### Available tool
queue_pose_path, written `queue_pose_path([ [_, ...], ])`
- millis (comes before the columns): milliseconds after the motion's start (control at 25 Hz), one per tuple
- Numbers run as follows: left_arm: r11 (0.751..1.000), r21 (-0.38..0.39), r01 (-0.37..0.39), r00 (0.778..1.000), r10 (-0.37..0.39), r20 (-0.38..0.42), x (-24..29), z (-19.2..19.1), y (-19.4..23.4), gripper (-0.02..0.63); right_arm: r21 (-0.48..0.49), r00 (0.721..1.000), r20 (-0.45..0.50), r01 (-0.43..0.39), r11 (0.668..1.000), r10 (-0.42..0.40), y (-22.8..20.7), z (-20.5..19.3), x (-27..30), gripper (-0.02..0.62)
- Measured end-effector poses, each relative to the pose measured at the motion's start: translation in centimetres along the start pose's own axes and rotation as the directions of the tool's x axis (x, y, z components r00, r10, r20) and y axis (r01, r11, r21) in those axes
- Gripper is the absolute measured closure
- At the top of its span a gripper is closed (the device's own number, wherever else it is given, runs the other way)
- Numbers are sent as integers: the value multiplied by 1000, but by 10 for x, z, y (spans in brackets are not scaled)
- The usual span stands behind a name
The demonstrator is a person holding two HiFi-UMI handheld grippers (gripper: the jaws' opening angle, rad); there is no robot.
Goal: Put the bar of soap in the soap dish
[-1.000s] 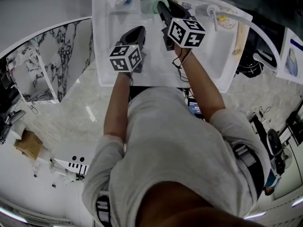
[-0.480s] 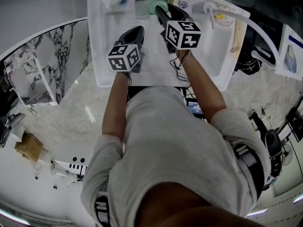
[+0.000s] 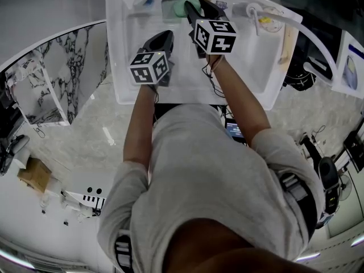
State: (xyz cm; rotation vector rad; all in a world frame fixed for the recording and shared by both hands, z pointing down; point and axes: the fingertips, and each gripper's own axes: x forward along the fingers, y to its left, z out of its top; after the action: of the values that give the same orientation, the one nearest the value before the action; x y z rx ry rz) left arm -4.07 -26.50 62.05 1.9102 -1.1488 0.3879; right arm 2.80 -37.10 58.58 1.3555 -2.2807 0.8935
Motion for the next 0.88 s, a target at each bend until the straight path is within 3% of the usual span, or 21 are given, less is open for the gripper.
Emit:
queue_pose_path([
  [880, 1000, -3, -27, 1000, 27, 9, 3, 4, 7, 588, -47, 1000, 7, -14, 999, 14, 9, 4, 16, 423],
])
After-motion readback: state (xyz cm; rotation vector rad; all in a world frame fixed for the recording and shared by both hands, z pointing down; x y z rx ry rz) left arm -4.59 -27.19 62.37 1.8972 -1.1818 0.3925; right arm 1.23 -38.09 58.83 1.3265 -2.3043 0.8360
